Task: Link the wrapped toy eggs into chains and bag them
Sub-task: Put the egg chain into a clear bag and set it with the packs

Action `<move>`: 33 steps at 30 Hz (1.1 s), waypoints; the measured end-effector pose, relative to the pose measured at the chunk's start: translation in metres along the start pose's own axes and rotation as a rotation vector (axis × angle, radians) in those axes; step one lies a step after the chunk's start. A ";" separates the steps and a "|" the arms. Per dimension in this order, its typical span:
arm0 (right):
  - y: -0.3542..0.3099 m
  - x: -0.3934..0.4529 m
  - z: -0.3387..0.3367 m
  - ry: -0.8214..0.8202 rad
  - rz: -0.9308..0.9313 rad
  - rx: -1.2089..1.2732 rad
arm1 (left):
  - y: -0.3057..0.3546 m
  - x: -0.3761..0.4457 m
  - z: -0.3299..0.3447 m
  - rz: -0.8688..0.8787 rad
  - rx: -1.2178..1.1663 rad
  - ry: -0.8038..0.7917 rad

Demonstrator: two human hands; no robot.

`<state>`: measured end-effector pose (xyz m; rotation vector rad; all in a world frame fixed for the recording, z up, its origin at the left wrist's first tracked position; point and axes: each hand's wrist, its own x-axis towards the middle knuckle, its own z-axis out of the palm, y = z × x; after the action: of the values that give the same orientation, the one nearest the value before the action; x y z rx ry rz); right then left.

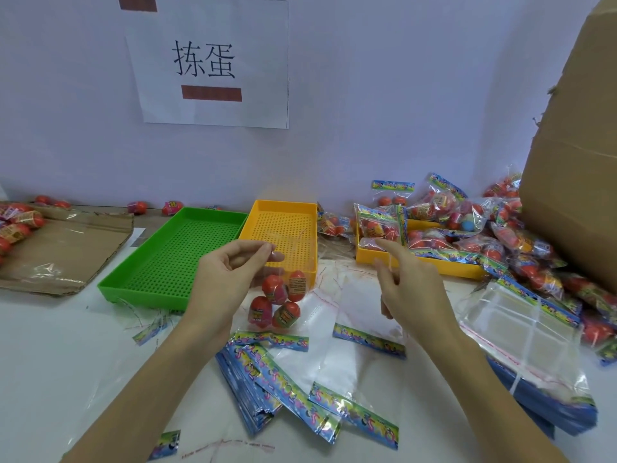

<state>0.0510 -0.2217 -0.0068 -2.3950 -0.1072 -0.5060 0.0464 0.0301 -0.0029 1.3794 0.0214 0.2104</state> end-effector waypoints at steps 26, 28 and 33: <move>-0.027 -0.012 0.023 -0.338 0.071 0.757 | -0.001 -0.006 0.008 -0.004 0.021 -0.096; -0.026 -0.013 0.027 -0.263 0.069 0.751 | -0.001 -0.007 0.010 -0.004 0.011 -0.117; -0.023 -0.012 0.025 -0.182 0.111 0.759 | 0.001 -0.003 0.004 -0.090 -0.003 -0.243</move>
<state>0.0439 -0.1877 -0.0152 -1.6815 -0.2035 -0.1457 0.0438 0.0256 -0.0013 1.3894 -0.1190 -0.0337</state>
